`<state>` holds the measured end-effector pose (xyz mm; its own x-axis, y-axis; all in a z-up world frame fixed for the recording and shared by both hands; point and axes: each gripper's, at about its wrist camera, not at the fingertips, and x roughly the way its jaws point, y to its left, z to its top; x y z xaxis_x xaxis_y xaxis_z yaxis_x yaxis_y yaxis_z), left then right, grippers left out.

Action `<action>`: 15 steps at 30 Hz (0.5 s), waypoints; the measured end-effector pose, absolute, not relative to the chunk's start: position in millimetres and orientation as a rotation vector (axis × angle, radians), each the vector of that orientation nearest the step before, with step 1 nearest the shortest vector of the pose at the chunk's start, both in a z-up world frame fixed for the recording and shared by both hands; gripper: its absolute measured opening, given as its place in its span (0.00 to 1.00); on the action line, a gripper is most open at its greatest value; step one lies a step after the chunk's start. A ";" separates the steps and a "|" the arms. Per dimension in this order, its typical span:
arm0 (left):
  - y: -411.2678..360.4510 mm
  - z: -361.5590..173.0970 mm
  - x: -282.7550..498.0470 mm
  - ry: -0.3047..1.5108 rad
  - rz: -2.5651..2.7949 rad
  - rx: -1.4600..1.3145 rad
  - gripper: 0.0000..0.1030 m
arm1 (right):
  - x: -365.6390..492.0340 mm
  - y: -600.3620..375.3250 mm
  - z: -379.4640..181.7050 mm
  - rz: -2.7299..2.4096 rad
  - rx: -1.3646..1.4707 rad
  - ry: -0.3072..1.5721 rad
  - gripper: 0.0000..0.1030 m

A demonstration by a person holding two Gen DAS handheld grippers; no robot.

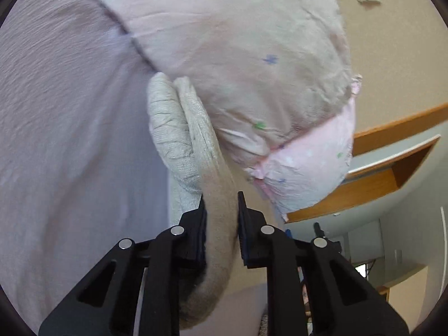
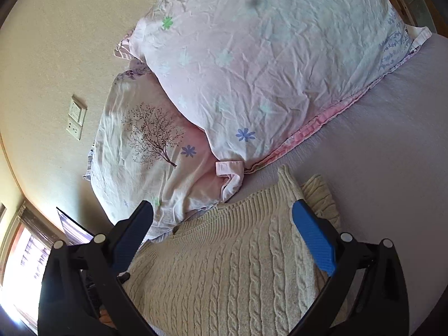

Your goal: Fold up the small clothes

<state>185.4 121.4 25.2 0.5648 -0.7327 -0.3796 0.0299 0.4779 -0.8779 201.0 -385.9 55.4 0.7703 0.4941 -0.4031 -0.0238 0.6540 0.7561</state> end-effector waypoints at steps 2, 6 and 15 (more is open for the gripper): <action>81.5 51.3 193.8 0.826 -0.682 -0.961 0.18 | 196.7 -389.1 62.8 0.326 0.802 0.612 0.97; -31.2 69.8 219.9 0.862 -0.937 -0.894 0.18 | 190.9 -400.0 72.0 0.299 0.768 0.582 0.97; -123.3 56.5 236.4 0.967 -1.059 -0.807 0.67 | 191.1 -433.2 60.8 0.292 0.737 0.672 0.70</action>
